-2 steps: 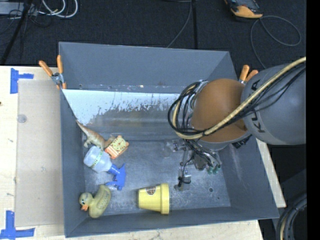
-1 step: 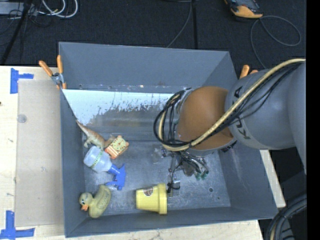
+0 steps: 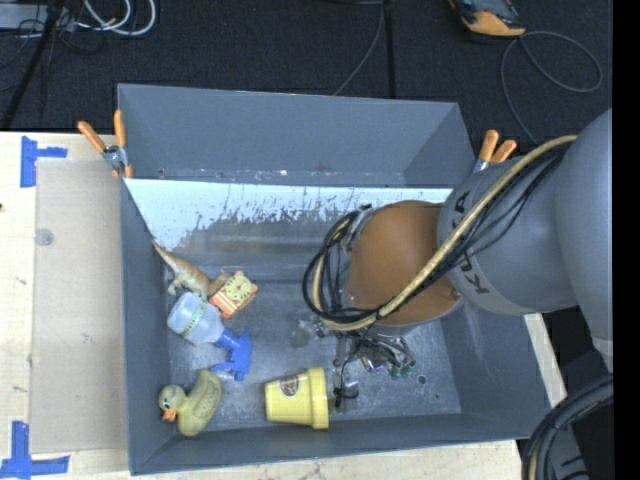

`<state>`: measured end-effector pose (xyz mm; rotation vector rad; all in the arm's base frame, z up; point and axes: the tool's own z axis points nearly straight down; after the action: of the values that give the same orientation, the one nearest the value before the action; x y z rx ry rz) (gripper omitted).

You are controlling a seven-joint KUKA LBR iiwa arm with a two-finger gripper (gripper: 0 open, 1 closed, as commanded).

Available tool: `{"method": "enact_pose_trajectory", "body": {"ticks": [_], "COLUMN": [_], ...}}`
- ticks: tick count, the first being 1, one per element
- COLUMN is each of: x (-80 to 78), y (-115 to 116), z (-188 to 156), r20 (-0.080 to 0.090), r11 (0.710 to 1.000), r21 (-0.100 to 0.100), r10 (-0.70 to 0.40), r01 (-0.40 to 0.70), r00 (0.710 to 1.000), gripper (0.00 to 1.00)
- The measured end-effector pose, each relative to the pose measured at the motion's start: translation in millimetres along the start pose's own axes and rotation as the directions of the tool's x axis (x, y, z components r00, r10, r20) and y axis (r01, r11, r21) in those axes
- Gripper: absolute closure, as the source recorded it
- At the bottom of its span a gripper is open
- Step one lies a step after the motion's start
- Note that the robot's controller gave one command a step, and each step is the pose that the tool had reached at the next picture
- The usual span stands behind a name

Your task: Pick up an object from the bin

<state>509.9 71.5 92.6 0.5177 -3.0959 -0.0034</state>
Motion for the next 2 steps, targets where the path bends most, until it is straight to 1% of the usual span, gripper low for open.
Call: {"method": "enact_pose_trajectory", "body": {"ticks": [1,2], "x": [10.0,10.0], "y": [13.7,13.7], "z": [21.8,21.8], "r20": [0.003,0.003], "r11": [0.955,0.955], "r21": [0.003,0.003], "r10": [-0.296,-0.295], "r01": [0.296,0.295], "r00": [0.955,0.955], "gripper": [1.00,1.00]}}
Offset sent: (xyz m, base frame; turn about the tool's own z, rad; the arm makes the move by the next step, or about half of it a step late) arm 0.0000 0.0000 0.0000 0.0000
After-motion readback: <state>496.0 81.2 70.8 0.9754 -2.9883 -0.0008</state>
